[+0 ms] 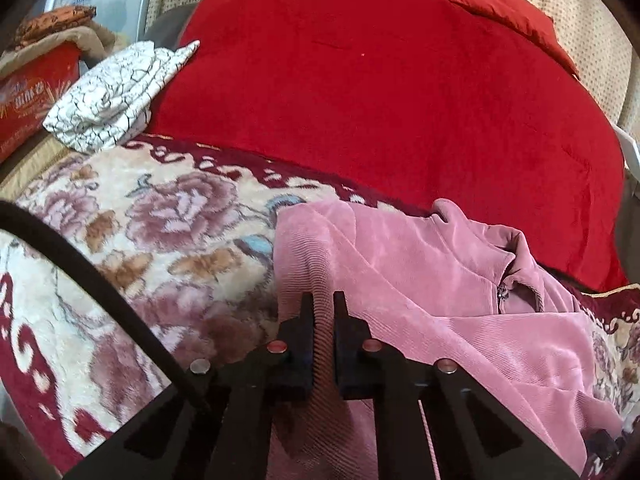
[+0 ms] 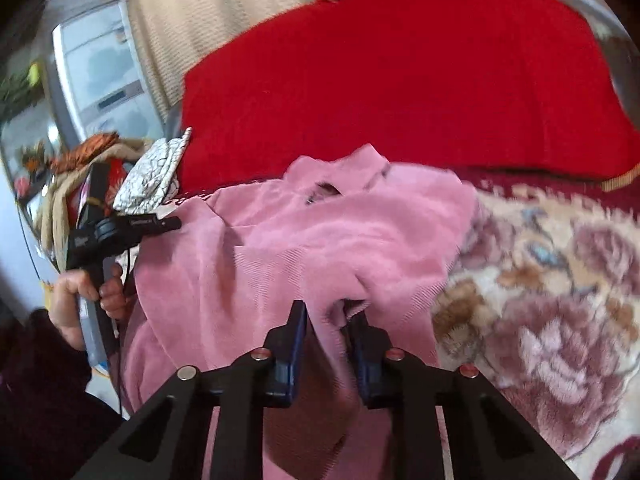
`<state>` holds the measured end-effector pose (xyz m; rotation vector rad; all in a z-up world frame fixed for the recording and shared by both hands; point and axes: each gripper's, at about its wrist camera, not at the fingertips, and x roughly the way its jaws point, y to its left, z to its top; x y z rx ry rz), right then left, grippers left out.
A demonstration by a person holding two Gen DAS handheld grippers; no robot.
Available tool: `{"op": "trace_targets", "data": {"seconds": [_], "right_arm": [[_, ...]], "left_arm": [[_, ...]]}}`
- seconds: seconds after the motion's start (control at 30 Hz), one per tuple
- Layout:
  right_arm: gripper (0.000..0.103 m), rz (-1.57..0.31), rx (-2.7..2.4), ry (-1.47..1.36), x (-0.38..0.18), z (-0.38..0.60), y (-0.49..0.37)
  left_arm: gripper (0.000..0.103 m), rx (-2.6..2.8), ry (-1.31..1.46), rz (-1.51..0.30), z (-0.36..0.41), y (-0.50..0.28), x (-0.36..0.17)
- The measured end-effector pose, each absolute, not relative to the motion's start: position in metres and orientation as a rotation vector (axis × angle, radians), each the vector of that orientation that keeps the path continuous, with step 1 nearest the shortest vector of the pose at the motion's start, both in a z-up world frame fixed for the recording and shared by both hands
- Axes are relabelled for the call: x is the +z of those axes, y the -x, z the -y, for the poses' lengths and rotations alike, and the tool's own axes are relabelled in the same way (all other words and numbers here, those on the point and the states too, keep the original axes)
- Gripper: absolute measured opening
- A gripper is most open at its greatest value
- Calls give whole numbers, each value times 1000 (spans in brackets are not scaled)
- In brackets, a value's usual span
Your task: Fold large clothes
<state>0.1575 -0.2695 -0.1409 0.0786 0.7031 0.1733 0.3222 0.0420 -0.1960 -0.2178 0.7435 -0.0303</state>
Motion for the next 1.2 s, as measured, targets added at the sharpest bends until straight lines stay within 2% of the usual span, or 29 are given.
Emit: {"op": "trace_targets", "data": {"seconds": [0.07, 0.17, 0.27, 0.33, 0.4, 0.53, 0.57, 0.6, 0.67, 0.8, 1.1, 1.2], "right_arm": [[21, -707, 201, -61, -140, 259, -159], [22, -821, 177, -4, -163, 249, -176], [26, -809, 205, -64, -166, 258, -179], [26, -804, 221, -84, -166, 263, -181], [27, -795, 232, -104, -167, 268, -180], [24, -809, 218, -187, -163, 274, -184], [23, -804, 185, -179, -160, 275, -184], [15, -797, 175, -153, -158, 272, -183], [11, -787, 166, -90, -153, 266, -183], [8, -759, 180, -35, -139, 259, -182], [7, -615, 144, -20, -83, 271, -211], [7, -638, 62, -48, -92, 292, -243]], "left_arm": [[8, -33, 232, -748, -49, -321, -197], [7, -46, 262, -780, -58, -321, -204], [9, -59, 205, -782, -55, -320, -207], [14, -55, 148, -779, -51, -318, -207], [28, -35, 123, -779, -50, -317, -208], [29, -41, 169, -786, -61, -314, -208], [28, -40, 178, -784, -63, -313, -207], [23, -37, 182, -780, -63, -312, -207], [11, -31, 176, -741, -64, -308, -202], [7, -19, 135, -697, -58, -304, -196], [6, 66, 135, -593, -61, -300, -178], [6, 110, 64, -685, -53, -312, -192]]}}
